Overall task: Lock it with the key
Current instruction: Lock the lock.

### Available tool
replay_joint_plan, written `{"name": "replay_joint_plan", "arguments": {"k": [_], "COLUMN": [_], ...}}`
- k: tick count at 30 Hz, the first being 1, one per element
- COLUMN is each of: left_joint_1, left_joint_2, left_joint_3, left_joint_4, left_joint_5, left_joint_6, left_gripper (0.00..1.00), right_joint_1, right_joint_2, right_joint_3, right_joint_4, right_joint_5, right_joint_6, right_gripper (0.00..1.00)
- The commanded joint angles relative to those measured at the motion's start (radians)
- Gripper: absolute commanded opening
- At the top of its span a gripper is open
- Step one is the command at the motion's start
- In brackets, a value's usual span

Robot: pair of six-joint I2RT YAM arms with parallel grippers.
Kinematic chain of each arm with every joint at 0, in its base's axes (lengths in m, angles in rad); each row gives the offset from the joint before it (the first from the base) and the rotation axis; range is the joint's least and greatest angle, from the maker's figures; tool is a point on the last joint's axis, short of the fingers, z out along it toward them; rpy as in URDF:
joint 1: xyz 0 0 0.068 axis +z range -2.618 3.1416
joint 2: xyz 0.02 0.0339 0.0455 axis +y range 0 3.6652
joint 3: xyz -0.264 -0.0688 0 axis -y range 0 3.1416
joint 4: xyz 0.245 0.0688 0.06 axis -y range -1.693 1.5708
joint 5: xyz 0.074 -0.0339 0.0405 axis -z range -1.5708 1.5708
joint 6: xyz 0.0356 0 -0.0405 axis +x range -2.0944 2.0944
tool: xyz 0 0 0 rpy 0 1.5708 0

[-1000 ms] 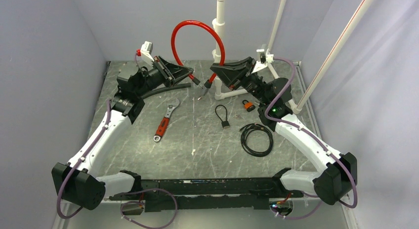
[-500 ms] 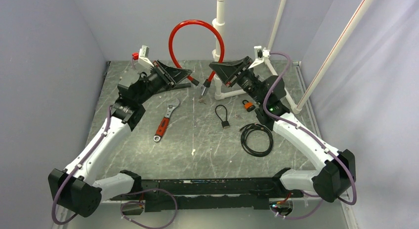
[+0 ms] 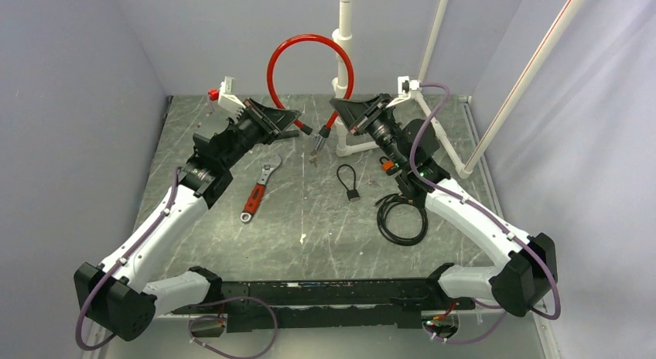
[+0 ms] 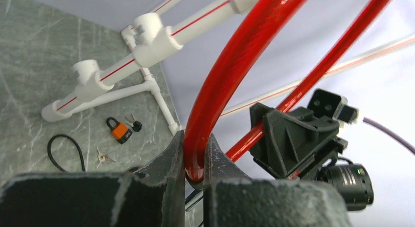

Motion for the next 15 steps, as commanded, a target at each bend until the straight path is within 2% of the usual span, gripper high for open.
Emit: {"name": "replay_joint_plan", "arguments": {"k": [1, 5, 10, 15], "left_joint_1": [-0.013, -0.013, -0.014, -0.039], "left_joint_2": [0.021, 0.049, 0.087, 0.102], "left_joint_3": [0.041, 0.084, 0.112, 0.128], "left_joint_4": [-0.109, -0.201, -0.233, -0.274], "left_joint_5": [-0.127, -0.167, -0.132, -0.144], "left_joint_6": [-0.128, -0.189, -0.300, -0.322], "left_gripper": [0.00, 0.00, 0.00, 0.00], "right_joint_1": [0.020, 0.020, 0.020, 0.021], "right_joint_2": [-0.027, -0.033, -0.019, 0.004], "right_joint_3": [0.002, -0.018, -0.048, -0.049], "right_joint_4": [0.061, 0.052, 0.056, 0.103], "right_joint_5": [0.144, 0.205, 0.223, 0.254], "right_joint_6": [0.046, 0.055, 0.073, 0.045], "right_gripper": [0.00, 0.00, 0.00, 0.00]}}
